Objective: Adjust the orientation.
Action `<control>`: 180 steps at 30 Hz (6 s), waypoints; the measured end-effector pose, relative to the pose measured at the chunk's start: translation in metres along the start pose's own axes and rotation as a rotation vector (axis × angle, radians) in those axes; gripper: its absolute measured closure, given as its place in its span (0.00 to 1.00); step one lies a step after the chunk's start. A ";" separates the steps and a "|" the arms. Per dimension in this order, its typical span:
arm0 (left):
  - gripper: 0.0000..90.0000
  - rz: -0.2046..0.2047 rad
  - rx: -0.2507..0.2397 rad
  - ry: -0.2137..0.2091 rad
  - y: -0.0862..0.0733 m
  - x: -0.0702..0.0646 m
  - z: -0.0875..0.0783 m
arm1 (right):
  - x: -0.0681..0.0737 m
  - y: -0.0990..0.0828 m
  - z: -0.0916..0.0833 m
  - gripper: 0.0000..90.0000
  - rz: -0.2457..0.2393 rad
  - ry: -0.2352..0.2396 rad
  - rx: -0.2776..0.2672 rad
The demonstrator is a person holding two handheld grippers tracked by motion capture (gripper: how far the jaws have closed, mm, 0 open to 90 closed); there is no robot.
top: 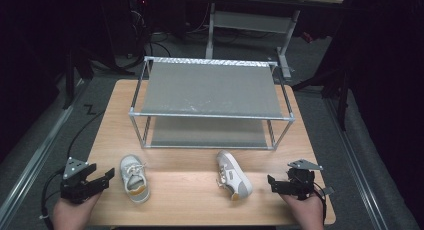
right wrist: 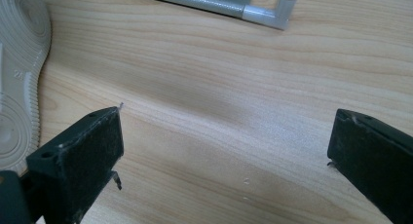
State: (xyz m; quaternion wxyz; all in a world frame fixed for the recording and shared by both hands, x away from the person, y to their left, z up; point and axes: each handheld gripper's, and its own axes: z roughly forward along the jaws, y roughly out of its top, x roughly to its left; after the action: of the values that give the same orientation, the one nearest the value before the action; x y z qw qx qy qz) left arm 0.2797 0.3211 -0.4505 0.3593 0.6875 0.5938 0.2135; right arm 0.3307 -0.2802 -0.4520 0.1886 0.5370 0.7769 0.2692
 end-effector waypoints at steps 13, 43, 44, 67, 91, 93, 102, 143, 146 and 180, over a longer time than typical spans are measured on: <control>0.38 0.044 -0.006 -0.019 0.004 -0.010 0.000 | -0.001 -0.005 -0.001 0.00 0.014 -0.003 0.003; 0.92 0.053 -0.039 0.065 -0.006 -0.045 -0.006 | -0.002 0.001 -0.005 0.01 0.076 0.042 -0.023; 0.98 0.051 -0.020 0.085 -0.008 -0.042 -0.003 | -0.002 0.001 -0.005 0.01 0.074 0.042 -0.024; 1.00 0.040 0.103 0.006 -0.015 -0.053 0.044 | 0.009 -0.002 -0.012 0.28 0.068 0.034 -0.124; 0.88 0.075 0.066 -0.004 -0.010 -0.063 0.042 | 0.041 0.001 -0.014 0.80 -0.104 0.105 -0.244; 0.87 0.063 0.066 -0.006 -0.013 -0.063 0.037 | 0.050 0.007 -0.012 0.77 -0.115 0.116 -0.259; 0.96 0.064 0.078 -0.028 -0.025 -0.067 0.028 | 0.090 0.025 -0.003 0.99 -0.219 0.221 -0.282; 0.96 0.157 0.154 -0.087 -0.031 -0.083 0.041 | 0.033 0.014 0.014 1.00 -0.074 0.099 -0.203; 0.96 0.197 0.164 -0.113 -0.030 -0.094 0.045 | 0.031 0.012 0.009 1.00 -0.067 0.095 -0.211; 0.93 0.220 0.137 -0.226 -0.023 -0.148 0.044 | 0.019 -0.010 -0.009 1.00 -0.032 0.062 -0.200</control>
State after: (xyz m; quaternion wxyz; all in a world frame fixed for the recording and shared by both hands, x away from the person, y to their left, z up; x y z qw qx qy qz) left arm 0.2664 0.1679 -0.4764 0.3505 0.7910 0.4839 0.1319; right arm 0.3110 -0.2670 -0.4511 0.2215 0.4943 0.7603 0.3586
